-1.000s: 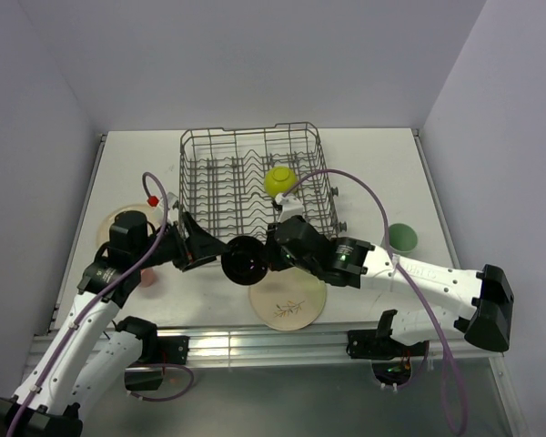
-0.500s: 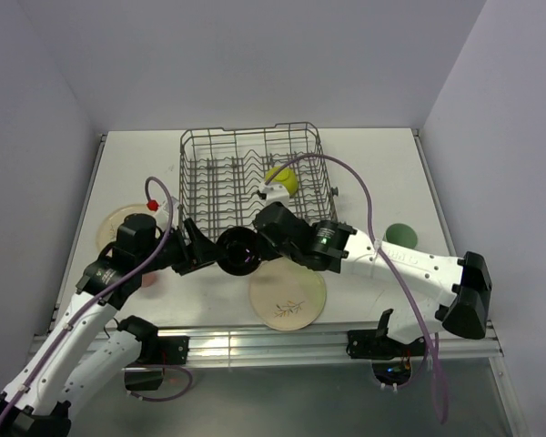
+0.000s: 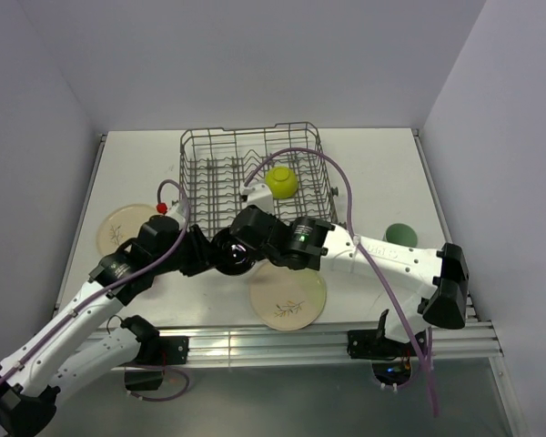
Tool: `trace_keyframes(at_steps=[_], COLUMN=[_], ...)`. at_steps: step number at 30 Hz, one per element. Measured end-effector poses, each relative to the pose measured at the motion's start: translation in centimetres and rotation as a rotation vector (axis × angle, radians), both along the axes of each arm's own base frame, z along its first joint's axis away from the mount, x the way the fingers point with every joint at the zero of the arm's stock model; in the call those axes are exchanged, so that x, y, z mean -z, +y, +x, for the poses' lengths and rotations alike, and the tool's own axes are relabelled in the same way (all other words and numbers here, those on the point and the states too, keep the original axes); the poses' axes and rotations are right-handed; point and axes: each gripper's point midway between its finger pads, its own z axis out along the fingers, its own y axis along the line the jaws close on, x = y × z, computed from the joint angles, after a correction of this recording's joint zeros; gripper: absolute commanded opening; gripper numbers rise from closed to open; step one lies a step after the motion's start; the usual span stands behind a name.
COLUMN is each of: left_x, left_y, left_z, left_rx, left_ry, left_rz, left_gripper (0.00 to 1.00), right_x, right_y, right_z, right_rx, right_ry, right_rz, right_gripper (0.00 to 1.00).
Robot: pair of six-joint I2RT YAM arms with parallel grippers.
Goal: Load the mixed dishes into the dish rack
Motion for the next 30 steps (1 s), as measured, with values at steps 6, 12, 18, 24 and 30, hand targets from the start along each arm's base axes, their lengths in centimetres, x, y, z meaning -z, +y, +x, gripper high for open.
trace_keyframes(at_steps=[6, 12, 18, 24, 30], left_x=[1.6, 1.6, 2.1, 1.9, 0.4], left_y=[0.4, 0.2, -0.5, -2.2, -4.5], left_z=[0.5, 0.7, 0.7, 0.7, 0.1], left_rx=[-0.045, -0.049, -0.023, 0.039, 0.129], left_ry=[0.037, 0.027, 0.03, 0.024, 0.009], left_rz=[0.065, 0.064, 0.039, -0.029, -0.174], left_gripper=[0.0, 0.0, 0.0, 0.0, 0.0], right_x=[-0.5, -0.7, -3.5, -6.2, -6.5], right_y=[0.2, 0.1, -1.0, -3.1, -5.5], right_z=[-0.2, -0.1, -1.4, -2.9, -4.4], right_rx=[0.002, 0.006, -0.04, -0.102, -0.189], right_ry=[-0.035, -0.041, -0.049, -0.041, 0.004], right_rz=[-0.008, -0.002, 0.105, 0.283, 0.458], right_gripper=[0.0, 0.62, 1.0, 1.0, 1.0])
